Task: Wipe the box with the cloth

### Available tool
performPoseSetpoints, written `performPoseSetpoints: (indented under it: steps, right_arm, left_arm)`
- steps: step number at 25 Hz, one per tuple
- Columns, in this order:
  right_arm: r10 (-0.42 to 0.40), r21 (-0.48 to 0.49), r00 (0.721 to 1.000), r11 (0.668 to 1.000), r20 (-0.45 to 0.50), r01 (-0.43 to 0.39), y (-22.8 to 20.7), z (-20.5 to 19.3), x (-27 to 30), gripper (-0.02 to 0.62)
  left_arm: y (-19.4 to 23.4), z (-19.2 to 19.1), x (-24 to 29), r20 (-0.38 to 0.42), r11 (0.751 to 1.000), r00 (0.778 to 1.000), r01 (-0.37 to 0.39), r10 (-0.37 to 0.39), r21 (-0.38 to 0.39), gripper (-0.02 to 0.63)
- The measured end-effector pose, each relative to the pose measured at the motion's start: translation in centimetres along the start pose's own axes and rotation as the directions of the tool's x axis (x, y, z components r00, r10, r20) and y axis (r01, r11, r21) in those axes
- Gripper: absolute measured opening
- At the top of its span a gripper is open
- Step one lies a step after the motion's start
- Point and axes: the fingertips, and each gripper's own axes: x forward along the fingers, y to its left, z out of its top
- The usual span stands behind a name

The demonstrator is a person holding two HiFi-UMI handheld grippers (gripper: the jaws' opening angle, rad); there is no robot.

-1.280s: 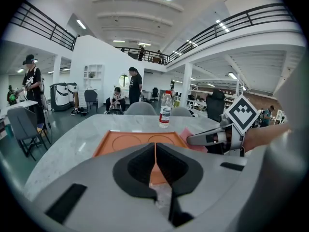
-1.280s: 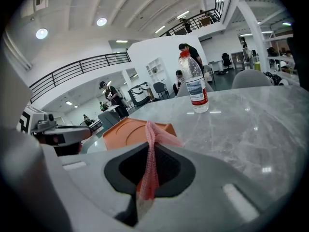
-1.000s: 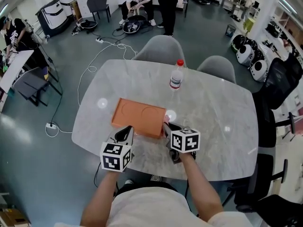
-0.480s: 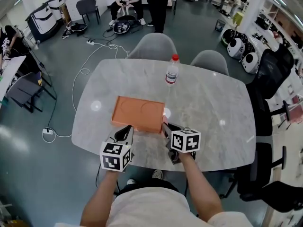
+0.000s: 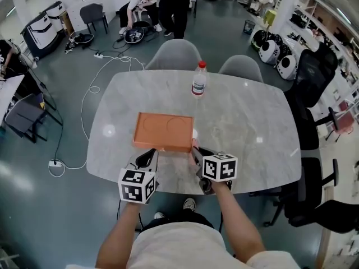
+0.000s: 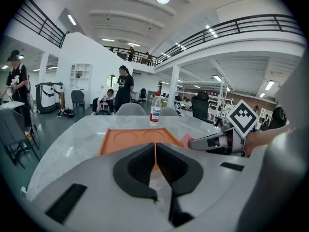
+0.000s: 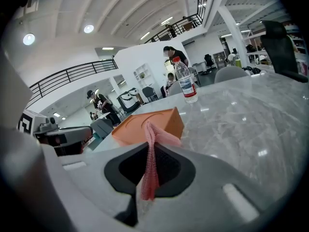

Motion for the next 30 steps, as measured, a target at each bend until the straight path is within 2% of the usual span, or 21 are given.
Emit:
performPoseSetpoints:
  steps: [8,17,25,30]
  right_arm:
    - [-0.04,0.012,0.999,0.999,0.013,0.04,1.5,-1.6,-1.1,0.018]
    - [-0.13,-0.016,0.991,0.991,0.042,0.131,2.3,-1.5,-3.2,0.018]
    - [-0.19,-0.103,0.978,0.975,0.083,0.198,2.9,1.4,-6.0,0.018]
    - [-0.181,-0.172,0.978,0.965,0.105,0.197,3.5,4.7,-6.4,0.018]
  left_arm:
    - [0.2,-0.8,-1.7,0.001,0.999,0.999,0.038,-0.038,0.012,0.015]
    - [0.8,-0.7,-3.4,0.011,0.996,0.997,0.078,-0.079,0.031,0.015]
    - [1.9,0.4,-3.5,0.027,0.993,0.994,0.109,-0.11,0.05,0.015]
    - [2.8,1.3,-3.2,0.035,0.994,0.994,0.103,-0.104,0.048,0.015]
